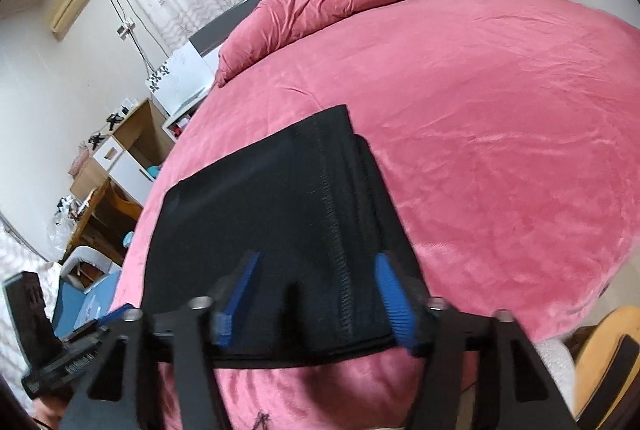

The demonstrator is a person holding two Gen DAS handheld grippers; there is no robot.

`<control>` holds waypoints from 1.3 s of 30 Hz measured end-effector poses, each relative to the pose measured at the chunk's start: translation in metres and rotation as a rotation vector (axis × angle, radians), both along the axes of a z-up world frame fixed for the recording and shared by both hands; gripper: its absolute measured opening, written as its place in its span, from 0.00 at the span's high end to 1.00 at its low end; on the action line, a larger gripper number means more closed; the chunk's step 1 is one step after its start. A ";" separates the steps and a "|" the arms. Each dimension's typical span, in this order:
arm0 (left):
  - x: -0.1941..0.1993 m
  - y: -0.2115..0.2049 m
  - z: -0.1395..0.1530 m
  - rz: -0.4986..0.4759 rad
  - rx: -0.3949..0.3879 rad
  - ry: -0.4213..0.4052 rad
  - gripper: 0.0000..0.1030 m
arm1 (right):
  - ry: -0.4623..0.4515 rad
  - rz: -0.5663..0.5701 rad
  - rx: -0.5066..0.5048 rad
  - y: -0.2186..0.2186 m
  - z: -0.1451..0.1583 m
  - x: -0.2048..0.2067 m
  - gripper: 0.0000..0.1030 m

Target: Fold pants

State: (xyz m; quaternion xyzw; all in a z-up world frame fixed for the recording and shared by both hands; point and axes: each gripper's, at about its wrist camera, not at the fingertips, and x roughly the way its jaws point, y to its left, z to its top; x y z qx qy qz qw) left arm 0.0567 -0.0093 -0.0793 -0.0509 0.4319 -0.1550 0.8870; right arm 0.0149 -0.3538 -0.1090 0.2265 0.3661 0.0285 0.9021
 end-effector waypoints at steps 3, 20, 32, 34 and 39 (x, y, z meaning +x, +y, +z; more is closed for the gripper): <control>0.012 0.015 0.000 0.030 -0.071 0.030 0.37 | 0.007 -0.005 0.009 -0.011 -0.001 0.008 0.18; 0.073 0.032 -0.046 -0.140 -0.383 0.278 0.29 | 0.193 0.150 0.334 -0.051 -0.066 0.076 0.11; 0.075 0.007 -0.040 -0.185 -0.398 0.312 0.49 | 0.118 0.208 0.237 -0.028 -0.054 0.087 0.49; 0.072 0.007 -0.029 -0.209 -0.373 0.272 0.57 | 0.090 0.221 0.206 -0.023 -0.044 0.088 0.53; 0.071 0.002 0.005 -0.252 -0.301 0.144 0.60 | 0.004 0.271 0.117 -0.007 -0.011 0.104 0.56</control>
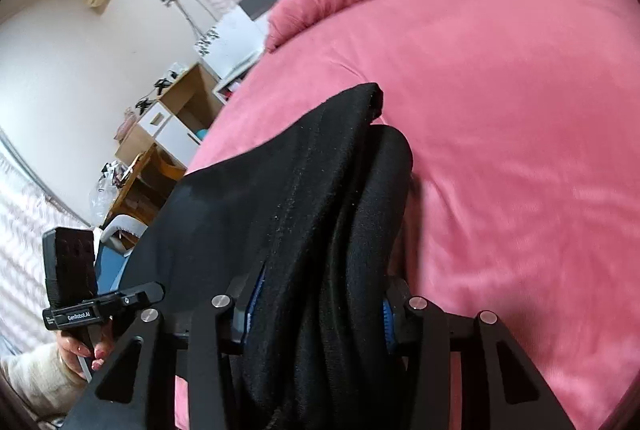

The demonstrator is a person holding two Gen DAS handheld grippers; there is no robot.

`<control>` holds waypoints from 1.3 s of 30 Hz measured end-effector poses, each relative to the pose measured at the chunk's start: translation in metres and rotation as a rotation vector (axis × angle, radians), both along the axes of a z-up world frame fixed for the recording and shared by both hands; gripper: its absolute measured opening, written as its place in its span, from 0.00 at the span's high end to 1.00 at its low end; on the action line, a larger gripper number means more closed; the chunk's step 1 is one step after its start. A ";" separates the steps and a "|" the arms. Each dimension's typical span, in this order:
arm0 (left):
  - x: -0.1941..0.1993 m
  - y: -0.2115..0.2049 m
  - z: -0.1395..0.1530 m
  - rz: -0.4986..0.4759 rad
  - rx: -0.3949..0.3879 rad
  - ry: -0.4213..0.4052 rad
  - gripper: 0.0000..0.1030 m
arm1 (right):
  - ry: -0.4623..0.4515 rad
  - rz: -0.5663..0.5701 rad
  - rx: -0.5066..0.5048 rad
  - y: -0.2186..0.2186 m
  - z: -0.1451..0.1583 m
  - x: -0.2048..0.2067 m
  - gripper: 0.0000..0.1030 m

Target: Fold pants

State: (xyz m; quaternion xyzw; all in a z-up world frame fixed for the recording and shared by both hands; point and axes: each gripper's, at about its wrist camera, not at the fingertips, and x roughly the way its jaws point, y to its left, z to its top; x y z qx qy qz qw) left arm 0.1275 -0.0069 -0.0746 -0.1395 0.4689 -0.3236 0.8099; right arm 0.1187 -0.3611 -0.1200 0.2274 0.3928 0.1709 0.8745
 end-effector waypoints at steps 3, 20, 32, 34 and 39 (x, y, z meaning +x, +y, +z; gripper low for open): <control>0.015 0.007 0.021 0.026 0.011 -0.079 0.60 | -0.044 0.003 -0.001 0.005 0.013 0.025 0.56; 0.151 0.044 -0.014 0.135 0.188 -0.157 0.51 | -0.010 -0.057 0.019 0.044 -0.028 0.192 0.44; 0.097 0.080 -0.037 0.352 0.058 -0.180 0.26 | -0.056 -0.142 0.058 0.012 -0.037 0.154 0.29; 0.079 0.076 -0.038 0.367 0.093 -0.191 0.24 | -0.058 -0.161 0.046 0.014 -0.034 0.144 0.28; 0.047 0.072 -0.042 0.383 0.185 -0.206 0.24 | -0.053 -0.248 -0.004 0.012 -0.028 0.105 0.26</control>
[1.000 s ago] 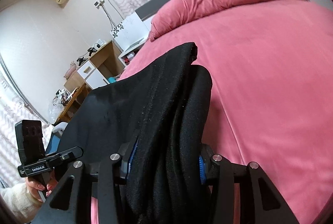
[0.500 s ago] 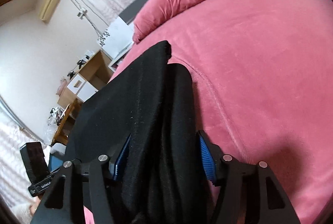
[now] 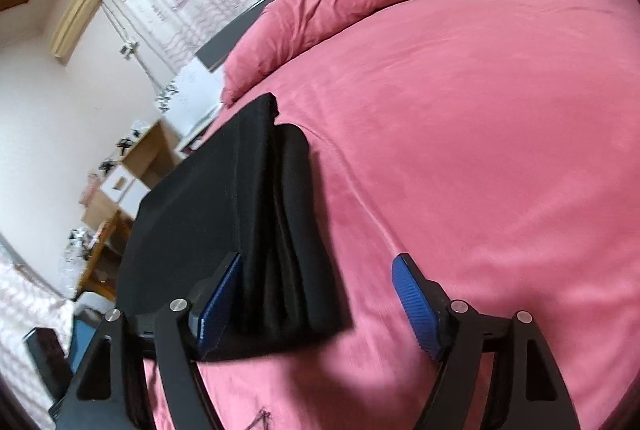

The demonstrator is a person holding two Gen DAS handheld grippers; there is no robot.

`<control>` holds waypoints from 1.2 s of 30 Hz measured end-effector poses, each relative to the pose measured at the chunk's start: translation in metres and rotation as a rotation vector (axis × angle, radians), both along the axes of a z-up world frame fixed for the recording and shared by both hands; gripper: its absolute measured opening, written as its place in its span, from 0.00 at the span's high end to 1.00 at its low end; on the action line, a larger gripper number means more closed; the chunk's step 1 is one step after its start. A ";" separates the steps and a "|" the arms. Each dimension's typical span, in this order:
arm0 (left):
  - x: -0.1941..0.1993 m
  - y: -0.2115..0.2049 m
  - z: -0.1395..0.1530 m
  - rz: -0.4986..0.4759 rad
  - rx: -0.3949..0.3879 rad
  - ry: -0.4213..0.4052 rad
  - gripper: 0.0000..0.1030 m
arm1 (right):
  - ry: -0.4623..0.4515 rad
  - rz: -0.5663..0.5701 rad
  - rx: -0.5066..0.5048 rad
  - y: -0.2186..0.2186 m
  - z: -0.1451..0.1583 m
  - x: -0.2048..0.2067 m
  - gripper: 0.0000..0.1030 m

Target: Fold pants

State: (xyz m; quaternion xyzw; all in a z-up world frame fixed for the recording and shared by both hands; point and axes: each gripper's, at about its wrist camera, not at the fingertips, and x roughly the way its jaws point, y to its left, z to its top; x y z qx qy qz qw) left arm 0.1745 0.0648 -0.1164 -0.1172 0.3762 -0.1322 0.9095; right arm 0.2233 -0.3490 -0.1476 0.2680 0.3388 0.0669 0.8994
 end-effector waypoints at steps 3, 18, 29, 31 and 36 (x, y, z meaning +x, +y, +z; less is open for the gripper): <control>-0.009 -0.016 -0.009 -0.029 0.084 0.066 0.24 | -0.005 -0.008 -0.058 0.009 0.002 -0.029 0.26; -0.084 -0.057 -0.019 0.006 0.282 0.025 0.24 | 0.091 0.085 -0.278 0.084 -0.017 -0.128 0.23; -0.122 -0.049 -0.005 0.041 0.234 0.055 0.24 | 0.110 0.058 -0.317 0.099 -0.003 -0.184 0.20; -0.140 -0.053 0.000 0.053 0.245 0.032 0.24 | 0.104 0.051 -0.316 0.100 0.001 -0.192 0.17; -0.160 -0.055 0.015 0.070 0.254 -0.011 0.24 | 0.069 0.032 -0.337 0.105 0.017 -0.204 0.13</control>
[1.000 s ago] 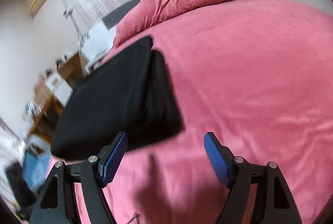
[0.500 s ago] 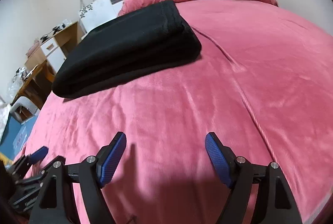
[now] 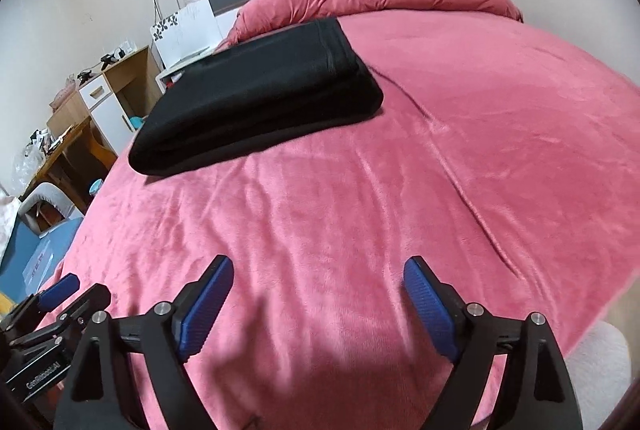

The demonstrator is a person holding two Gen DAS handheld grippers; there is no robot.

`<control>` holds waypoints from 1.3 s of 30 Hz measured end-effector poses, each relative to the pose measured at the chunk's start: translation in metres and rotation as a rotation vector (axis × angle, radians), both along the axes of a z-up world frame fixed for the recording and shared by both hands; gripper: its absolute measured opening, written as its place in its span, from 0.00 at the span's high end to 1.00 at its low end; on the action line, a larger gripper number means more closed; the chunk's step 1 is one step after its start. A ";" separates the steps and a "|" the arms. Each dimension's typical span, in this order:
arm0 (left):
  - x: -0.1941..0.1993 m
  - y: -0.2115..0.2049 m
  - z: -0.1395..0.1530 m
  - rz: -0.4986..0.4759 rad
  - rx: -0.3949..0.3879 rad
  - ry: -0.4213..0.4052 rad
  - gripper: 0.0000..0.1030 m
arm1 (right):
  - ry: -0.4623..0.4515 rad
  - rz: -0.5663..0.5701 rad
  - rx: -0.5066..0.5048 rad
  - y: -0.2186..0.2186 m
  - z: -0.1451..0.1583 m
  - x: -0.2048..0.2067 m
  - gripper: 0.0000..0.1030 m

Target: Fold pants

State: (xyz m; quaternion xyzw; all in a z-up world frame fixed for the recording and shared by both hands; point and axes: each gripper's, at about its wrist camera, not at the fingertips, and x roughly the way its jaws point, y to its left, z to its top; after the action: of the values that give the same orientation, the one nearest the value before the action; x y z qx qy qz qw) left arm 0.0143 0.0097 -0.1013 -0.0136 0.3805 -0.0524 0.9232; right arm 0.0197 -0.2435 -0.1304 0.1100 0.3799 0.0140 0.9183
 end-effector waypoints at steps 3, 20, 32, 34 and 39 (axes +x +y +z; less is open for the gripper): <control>-0.010 0.000 0.008 0.015 0.010 -0.020 0.24 | -0.039 -0.009 -0.022 0.007 0.013 -0.010 0.06; -0.019 0.001 0.031 0.071 0.033 -0.106 0.24 | -0.187 0.038 -0.144 0.041 0.049 -0.038 0.00; -0.020 -0.002 0.032 0.065 0.047 -0.122 0.24 | -0.177 0.027 -0.133 0.037 0.044 -0.035 0.00; -0.020 -0.002 0.032 0.065 0.046 -0.120 0.24 | -0.177 0.031 -0.136 0.038 0.043 -0.035 0.00; -0.019 -0.002 0.031 0.067 0.047 -0.115 0.24 | -0.178 0.036 -0.135 0.039 0.043 -0.035 0.00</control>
State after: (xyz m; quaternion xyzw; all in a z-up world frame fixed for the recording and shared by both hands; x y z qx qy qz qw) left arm -0.0047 0.0074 -0.0704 -0.0016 0.3271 -0.0131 0.9449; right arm -0.0156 -0.2048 -0.0875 0.0391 0.2991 0.0146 0.9533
